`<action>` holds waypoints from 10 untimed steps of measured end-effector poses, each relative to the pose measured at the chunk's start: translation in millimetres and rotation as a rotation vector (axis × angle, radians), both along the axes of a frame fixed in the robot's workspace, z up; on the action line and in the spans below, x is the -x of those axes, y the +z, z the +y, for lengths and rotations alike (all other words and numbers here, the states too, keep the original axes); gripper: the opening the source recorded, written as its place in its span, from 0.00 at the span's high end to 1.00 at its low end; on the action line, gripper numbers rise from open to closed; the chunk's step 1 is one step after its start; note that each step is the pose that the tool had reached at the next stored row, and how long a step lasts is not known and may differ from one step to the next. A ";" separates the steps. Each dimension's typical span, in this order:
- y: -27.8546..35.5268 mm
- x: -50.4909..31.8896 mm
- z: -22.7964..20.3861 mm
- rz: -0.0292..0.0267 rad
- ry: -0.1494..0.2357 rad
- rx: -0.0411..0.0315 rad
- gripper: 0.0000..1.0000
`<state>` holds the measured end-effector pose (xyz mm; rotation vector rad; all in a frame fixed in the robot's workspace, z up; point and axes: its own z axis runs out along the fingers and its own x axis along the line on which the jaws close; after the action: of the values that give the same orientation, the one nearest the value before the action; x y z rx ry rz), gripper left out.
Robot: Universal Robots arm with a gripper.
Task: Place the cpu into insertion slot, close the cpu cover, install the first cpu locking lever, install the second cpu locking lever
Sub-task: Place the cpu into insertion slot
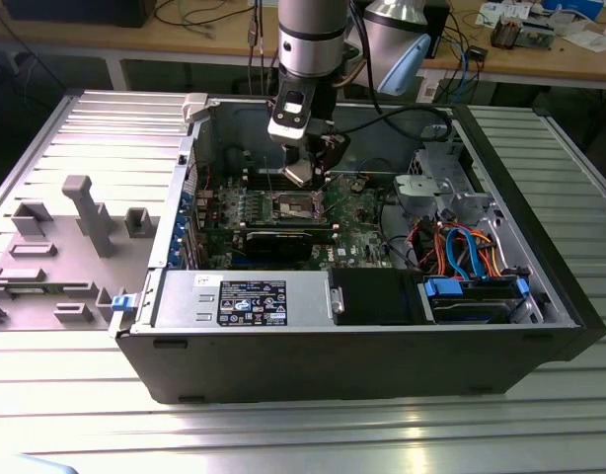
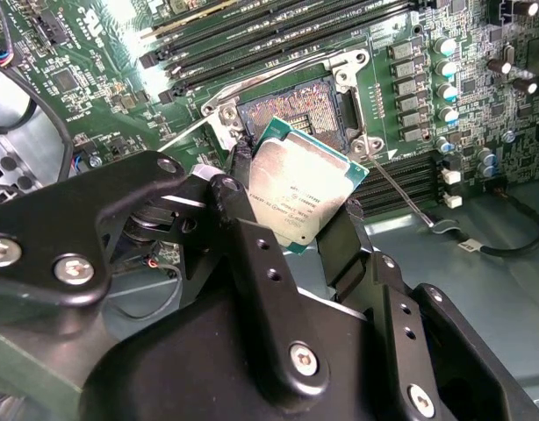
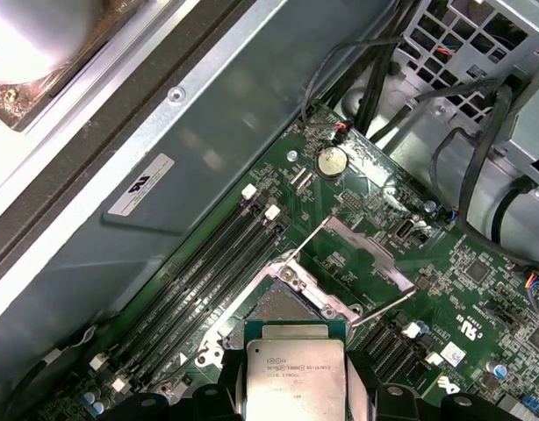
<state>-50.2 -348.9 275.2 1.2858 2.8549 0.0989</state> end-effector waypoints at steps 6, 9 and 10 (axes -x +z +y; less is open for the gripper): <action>-0.3 0.0 0.0 0.0000 -0.005 0.0000 0.45; -0.4 0.0 0.0 0.0000 -0.007 0.0000 0.45; -0.4 0.0 0.0 0.0000 -0.007 -0.0001 0.45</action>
<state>-50.2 -348.9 274.8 1.2959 2.8501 0.0989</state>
